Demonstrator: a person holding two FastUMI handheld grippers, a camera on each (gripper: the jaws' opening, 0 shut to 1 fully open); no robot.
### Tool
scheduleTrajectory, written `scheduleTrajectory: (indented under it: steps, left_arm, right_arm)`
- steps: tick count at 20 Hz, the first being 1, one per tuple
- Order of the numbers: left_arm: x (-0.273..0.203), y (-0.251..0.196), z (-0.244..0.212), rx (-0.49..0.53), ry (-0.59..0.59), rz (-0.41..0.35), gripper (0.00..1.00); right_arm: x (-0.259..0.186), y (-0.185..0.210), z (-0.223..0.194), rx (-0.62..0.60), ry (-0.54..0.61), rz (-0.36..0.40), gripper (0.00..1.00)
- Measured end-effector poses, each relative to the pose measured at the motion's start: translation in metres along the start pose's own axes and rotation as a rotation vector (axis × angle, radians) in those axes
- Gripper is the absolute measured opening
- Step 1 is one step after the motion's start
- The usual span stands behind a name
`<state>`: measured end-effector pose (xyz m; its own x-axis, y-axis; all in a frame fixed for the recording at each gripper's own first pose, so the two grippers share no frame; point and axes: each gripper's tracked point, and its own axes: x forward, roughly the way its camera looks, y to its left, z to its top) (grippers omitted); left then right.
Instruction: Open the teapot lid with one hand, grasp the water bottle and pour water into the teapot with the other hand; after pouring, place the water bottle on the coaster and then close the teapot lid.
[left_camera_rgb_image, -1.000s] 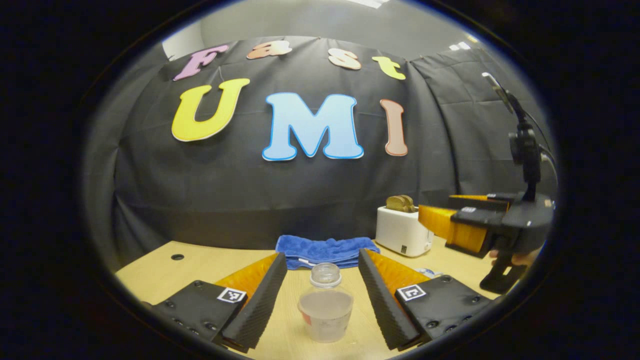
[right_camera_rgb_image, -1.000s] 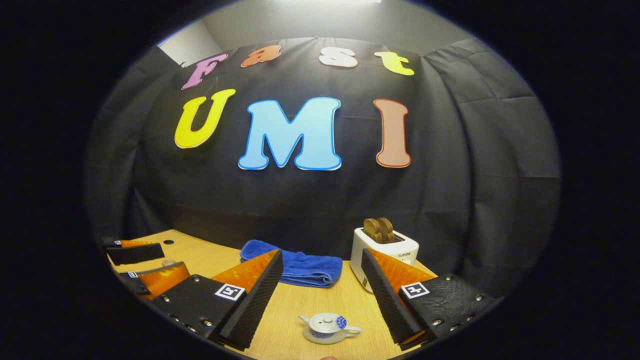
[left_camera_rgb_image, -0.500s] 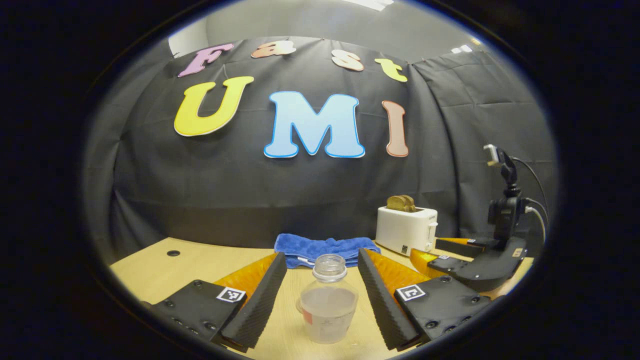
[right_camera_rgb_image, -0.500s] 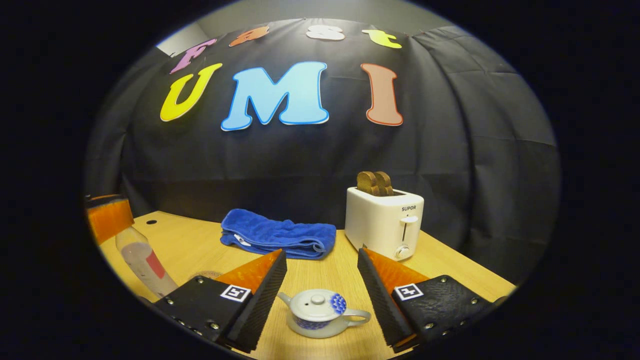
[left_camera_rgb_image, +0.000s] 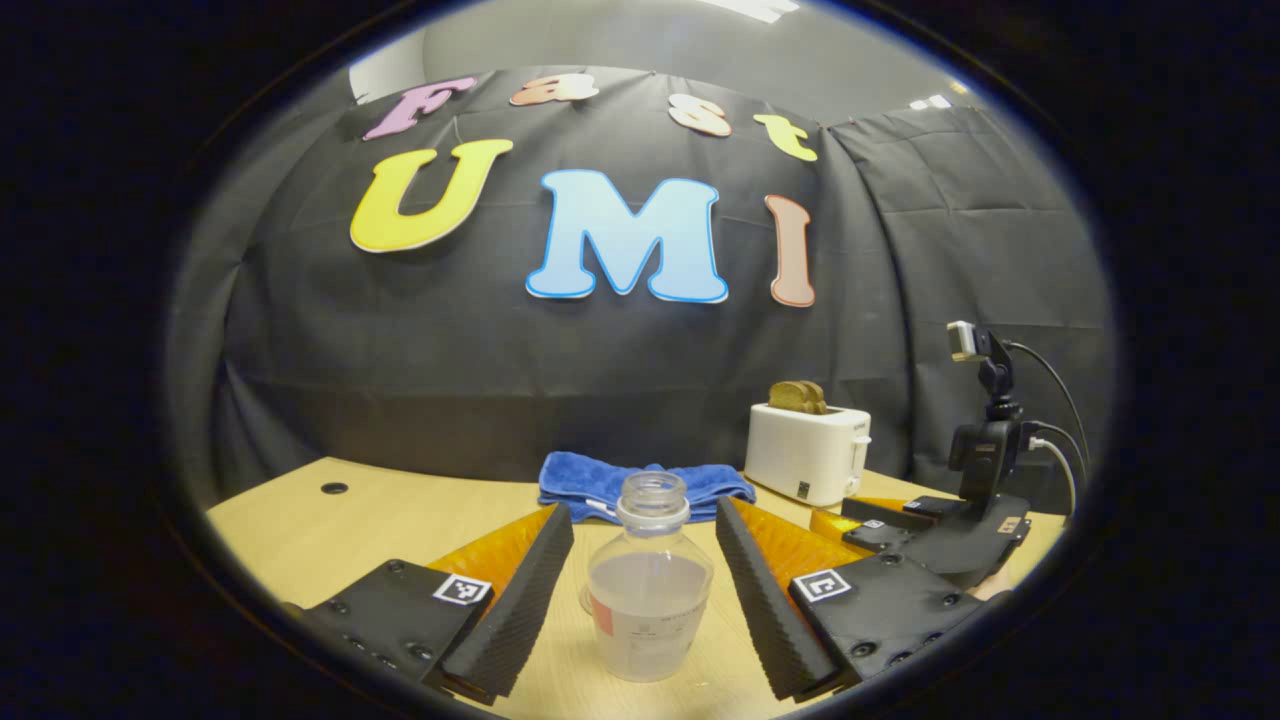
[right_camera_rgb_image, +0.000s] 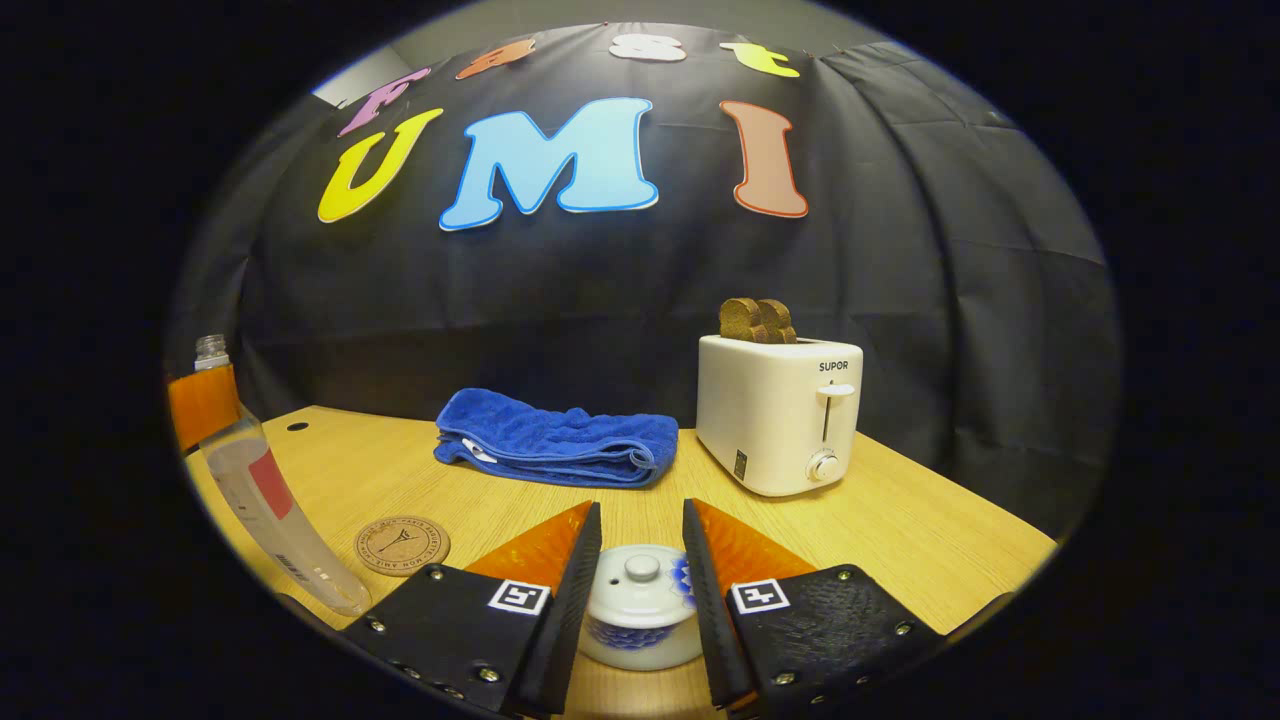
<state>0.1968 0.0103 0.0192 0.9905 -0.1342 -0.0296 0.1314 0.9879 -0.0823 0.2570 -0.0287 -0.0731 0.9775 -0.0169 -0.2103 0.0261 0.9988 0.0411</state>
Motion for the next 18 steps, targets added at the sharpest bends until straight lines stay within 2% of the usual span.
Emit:
scheduleTrajectory:
  steps: [2, 3, 5, 7, 11, 12, 13, 18]
  left_arm:
    - [-0.001, 0.002, -0.002, 0.007, 0.003, 0.001, 0.95]
    - [-0.001, 0.003, -0.003, 0.010, 0.003, 0.006, 0.95]
    - [-0.002, 0.003, -0.005, 0.006, 0.008, 0.003, 0.95]
    - [-0.001, 0.003, -0.008, 0.003, 0.017, 0.001, 0.95]
    - [-0.001, 0.004, -0.010, 0.011, 0.025, 0.003, 0.95]
    - [0.000, 0.004, -0.009, 0.010, 0.024, 0.001, 0.95]
    - [-0.001, 0.005, -0.011, 0.010, 0.024, 0.004, 0.95]
    - [-0.001, 0.005, -0.014, 0.008, 0.032, 0.000, 0.95]
  right_arm:
    - [0.005, 0.000, -0.001, 0.004, -0.005, 0.006, 0.52]
    - [0.000, 0.002, 0.001, 0.005, -0.007, 0.009, 0.40]
    - [-0.005, 0.000, 0.002, 0.004, -0.015, -0.005, 0.40]
    - [0.001, 0.002, 0.000, 0.003, -0.005, -0.009, 0.17]
    - [0.003, -0.002, -0.008, 0.026, 0.012, -0.020, 0.18]
    - [0.005, -0.005, 0.002, 0.048, 0.011, -0.022, 0.18]
    - [0.004, -0.003, 0.000, 0.061, 0.012, -0.022, 0.06]
    - [0.001, 0.001, 0.006, 0.065, 0.002, -0.005, 0.06]
